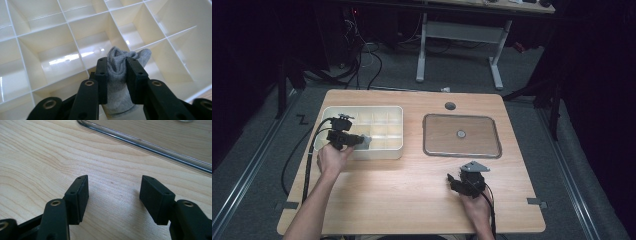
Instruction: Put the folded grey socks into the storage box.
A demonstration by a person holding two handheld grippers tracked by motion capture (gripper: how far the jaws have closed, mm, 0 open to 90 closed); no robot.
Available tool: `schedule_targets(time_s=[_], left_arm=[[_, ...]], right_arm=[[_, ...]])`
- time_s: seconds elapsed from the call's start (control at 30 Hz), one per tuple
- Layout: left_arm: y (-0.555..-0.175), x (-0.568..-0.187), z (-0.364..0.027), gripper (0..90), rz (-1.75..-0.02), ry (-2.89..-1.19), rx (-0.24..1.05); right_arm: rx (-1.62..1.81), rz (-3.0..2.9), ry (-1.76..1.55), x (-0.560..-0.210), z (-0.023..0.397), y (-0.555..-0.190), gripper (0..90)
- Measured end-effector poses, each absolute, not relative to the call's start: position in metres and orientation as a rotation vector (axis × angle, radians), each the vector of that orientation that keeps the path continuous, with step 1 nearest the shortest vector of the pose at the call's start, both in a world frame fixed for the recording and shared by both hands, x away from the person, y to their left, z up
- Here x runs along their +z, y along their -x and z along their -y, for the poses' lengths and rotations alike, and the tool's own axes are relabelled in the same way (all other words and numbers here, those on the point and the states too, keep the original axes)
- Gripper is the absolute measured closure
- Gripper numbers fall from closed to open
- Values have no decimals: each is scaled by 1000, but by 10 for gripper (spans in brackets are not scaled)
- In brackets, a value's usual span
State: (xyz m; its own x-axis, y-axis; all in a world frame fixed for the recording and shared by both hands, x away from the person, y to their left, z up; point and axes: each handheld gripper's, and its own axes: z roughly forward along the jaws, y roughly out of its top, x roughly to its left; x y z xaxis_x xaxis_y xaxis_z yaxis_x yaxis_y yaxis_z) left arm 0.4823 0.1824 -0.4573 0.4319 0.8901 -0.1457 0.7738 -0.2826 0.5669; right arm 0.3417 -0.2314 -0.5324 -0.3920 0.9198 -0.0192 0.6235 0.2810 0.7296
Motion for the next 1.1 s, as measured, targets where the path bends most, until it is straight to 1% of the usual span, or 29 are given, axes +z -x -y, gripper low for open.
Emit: schedule_targets(time_s=[0.13, 0.37, 0.5, 0.63, 0.77, 0.83, 0.93, 1.1], left_arm=[[-486, -458, -179, 771, -1394, -2167, 282], [-492, -464, -180, 785, -1400, -2212, 220], [-494, -466, -175, 793, -1395, -2288, 226], [-503, -469, -168, 796, -1440, -2363, 186], [-501, -469, -165, 792, -1417, -2383, 225], [-500, -469, -166, 780, -1411, -2378, 228], [-495, -468, -167, 735, -1387, -2352, 263], [-488, -467, -175, 657, -1369, -2266, 252]], right_arm=[[901, -2116, -1385, -532, 231, -342, 407], [900, -2117, -1382, -532, 231, -342, 405], [900, -2117, -1382, -532, 231, -342, 405], [900, -2118, -1381, -532, 231, -342, 403], [901, -2120, -1376, -532, 231, -342, 399], [901, -2120, -1379, -532, 231, -342, 398], [901, -2122, -1375, -532, 231, -342, 397], [901, -2122, -1374, -532, 231, -342, 397]])
